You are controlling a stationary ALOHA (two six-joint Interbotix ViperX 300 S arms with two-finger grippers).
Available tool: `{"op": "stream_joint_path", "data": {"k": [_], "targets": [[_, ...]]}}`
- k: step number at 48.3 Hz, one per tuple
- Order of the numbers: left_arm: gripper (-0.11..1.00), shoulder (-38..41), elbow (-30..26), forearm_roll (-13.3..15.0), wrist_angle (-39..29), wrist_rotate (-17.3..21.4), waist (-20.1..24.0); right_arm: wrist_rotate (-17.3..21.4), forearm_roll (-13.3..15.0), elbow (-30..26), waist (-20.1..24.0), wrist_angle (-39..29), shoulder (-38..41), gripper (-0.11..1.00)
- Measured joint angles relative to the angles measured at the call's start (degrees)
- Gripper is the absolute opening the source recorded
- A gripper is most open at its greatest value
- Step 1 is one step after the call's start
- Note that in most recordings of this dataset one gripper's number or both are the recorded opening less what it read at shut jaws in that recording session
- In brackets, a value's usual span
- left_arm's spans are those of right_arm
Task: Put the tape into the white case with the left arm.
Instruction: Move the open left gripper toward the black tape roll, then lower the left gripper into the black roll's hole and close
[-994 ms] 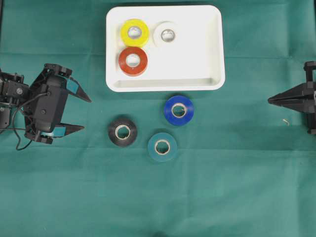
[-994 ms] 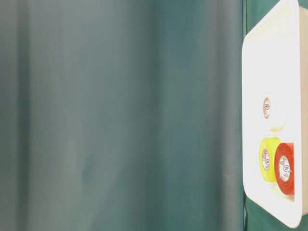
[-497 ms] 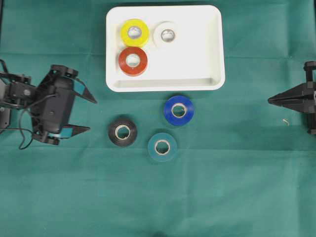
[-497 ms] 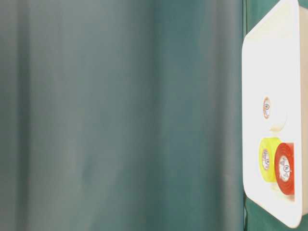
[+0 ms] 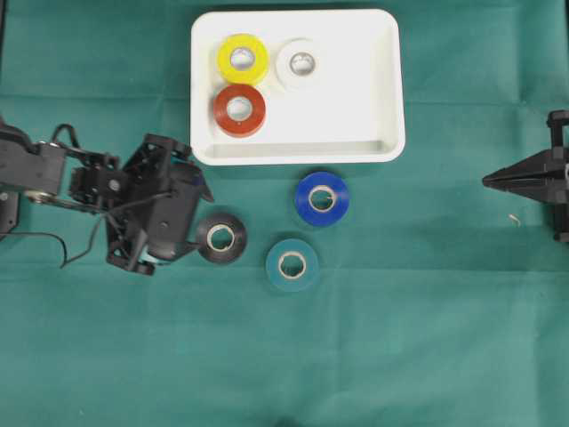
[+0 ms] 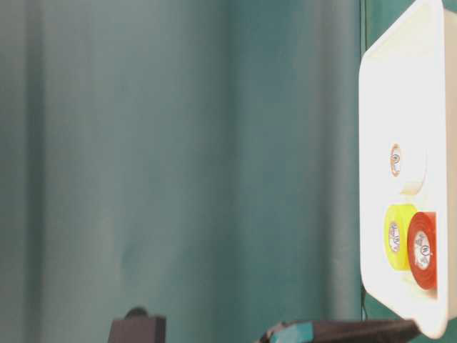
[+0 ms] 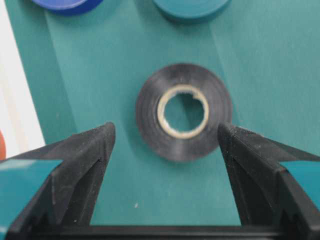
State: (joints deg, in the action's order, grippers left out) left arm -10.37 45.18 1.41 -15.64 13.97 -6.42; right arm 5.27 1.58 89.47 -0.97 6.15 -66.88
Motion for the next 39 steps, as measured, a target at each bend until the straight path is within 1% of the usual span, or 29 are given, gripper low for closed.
{"op": "stream_joint_path", "data": {"k": [9,21,29,39], "targets": [[0.82,3.52,-1.93,0.0,0.09,0.35,-0.09,0.0,0.0,0.0,0.0,0.0,0.09,-0.09],[0.82,8.35,-3.96,0.0,0.18,1.85,-0.09,0.0,0.0,0.0,0.0,0.0,0.09,-0.09],[0.82,9.84,-4.57,0.0,0.35,3.16,0.0,0.0,0.0,0.0,0.0,0.0,0.09,-0.09],[0.82,11.34,-4.66,-0.09,1.14,4.48,1.41,0.0,0.0,0.0,0.09,0.0,0.0,-0.09]]}}
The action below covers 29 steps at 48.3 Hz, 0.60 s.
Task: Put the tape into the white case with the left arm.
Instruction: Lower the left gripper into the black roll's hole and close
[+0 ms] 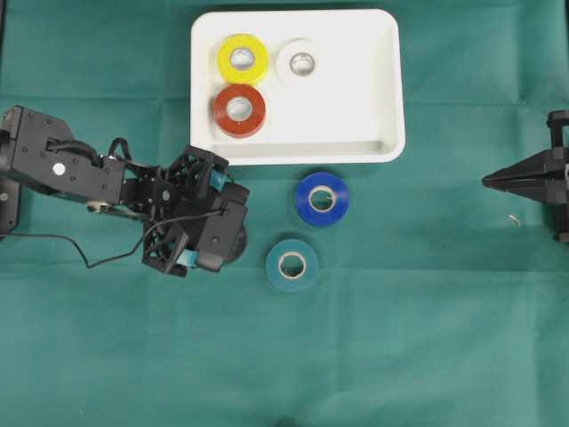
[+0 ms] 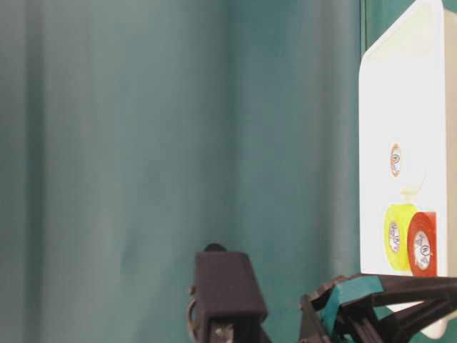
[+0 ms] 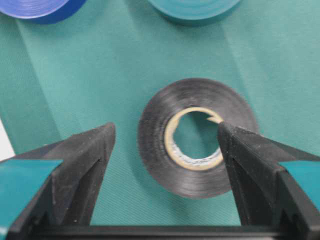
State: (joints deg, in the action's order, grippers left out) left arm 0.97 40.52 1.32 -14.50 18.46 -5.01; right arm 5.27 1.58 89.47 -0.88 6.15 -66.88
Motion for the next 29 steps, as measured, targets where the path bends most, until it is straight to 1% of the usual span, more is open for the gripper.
{"op": "stream_joint_path", "data": {"k": [21,29], "targets": [[0.82,3.69,-0.09,0.0,1.41,0.53,1.58,0.0,0.0,0.0,-0.09,0.0,0.09,-0.09],[0.78,4.31,-0.09,0.09,2.11,0.88,1.67,0.0,0.0,0.0,-0.09,0.0,0.09,-0.09]]}}
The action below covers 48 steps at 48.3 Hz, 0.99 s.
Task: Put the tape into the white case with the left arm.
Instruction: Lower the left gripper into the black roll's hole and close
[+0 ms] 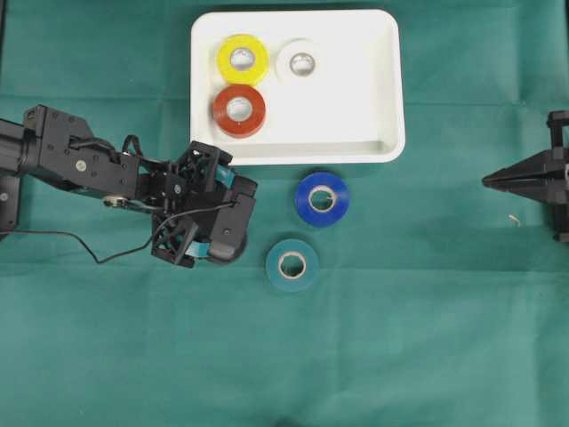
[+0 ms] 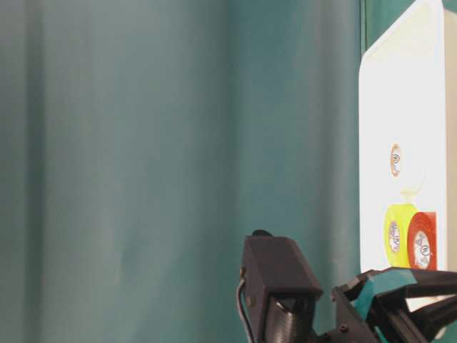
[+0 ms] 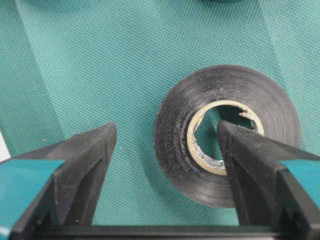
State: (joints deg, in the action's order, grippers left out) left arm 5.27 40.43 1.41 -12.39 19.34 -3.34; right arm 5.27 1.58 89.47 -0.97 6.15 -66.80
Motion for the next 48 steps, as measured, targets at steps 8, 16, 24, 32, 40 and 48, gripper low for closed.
{"op": "stream_joint_path", "data": {"k": [8,16,24,32,40,48], "targets": [[0.68,0.7,0.0,-0.09,0.18,0.26,-0.09,0.0,0.0,0.09,0.0,0.0,-0.09,-0.09],[0.51,0.88,-0.09,-0.09,0.26,0.26,-0.09,-0.09,0.0,0.09,0.09,0.0,0.0,-0.09],[0.24,0.88,-0.09,-0.09,0.26,0.44,-0.09,0.0,0.0,0.18,0.0,0.0,0.0,-0.09],[0.24,0.88,-0.09,-0.09,0.09,0.44,-0.35,0.0,0.18,0.18,0.0,0.0,-0.09,-0.09],[0.24,0.88,-0.18,-0.09,-0.09,0.53,-0.53,0.0,0.18,0.09,0.0,0.0,0.0,-0.09],[0.24,-0.62,-0.18,-0.09,-1.14,0.18,-1.76,0.0,0.18,0.09,0.0,0.0,0.0,-0.09]]}}
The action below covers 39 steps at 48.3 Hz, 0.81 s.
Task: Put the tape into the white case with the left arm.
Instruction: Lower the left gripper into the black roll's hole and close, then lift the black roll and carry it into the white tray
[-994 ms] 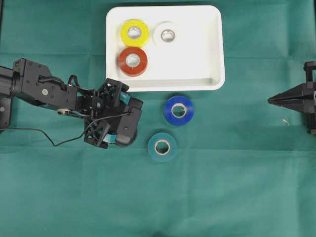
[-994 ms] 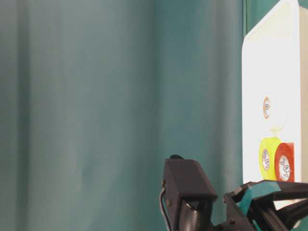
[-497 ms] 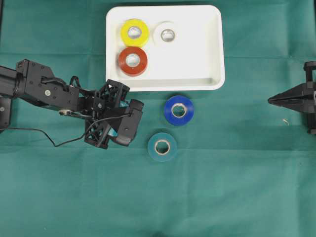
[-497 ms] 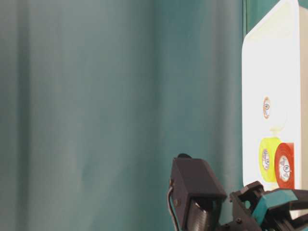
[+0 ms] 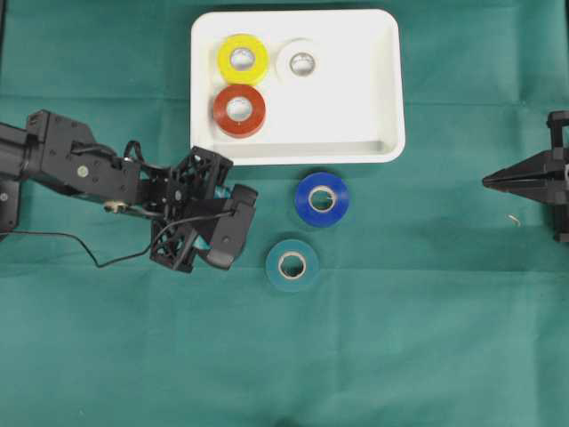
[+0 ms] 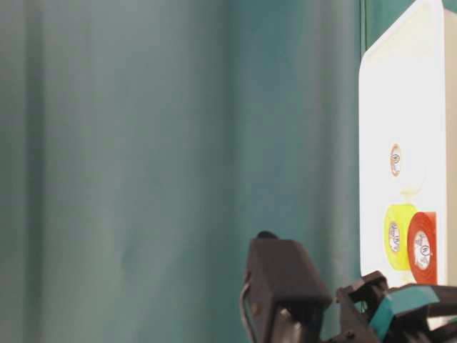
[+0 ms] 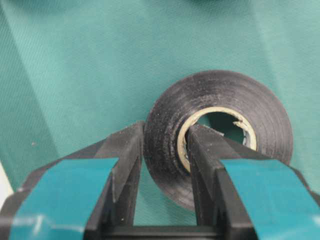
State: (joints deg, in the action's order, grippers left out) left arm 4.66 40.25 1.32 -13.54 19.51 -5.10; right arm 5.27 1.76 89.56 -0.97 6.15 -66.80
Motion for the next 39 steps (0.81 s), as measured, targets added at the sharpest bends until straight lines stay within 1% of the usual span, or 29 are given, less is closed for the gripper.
{"op": "stream_joint_path", "data": {"k": [11,18,22,28,36,39], "targets": [[0.24,-2.64,-1.85,0.0,-4.75,-0.09,-2.9,0.0,0.0,0.09,0.0,0.0,-0.09,-0.09],[0.24,-3.43,-2.99,0.0,-6.42,0.09,-3.16,0.0,0.0,0.09,0.0,0.0,-0.09,-0.09],[0.24,-3.87,-3.25,0.0,-6.5,0.88,-2.81,0.0,-0.09,0.09,0.0,0.0,0.0,-0.09],[0.24,-4.13,-3.69,-0.09,-6.59,2.99,-1.67,0.0,-0.09,0.09,0.0,0.0,-0.09,-0.09],[0.24,-4.13,-4.92,-0.09,-6.59,7.82,1.05,0.0,0.0,0.18,0.0,0.26,0.0,-0.09],[0.24,-4.13,-5.71,-0.09,-6.59,9.93,2.72,0.0,0.0,0.18,0.0,0.26,0.0,-0.09]]}}
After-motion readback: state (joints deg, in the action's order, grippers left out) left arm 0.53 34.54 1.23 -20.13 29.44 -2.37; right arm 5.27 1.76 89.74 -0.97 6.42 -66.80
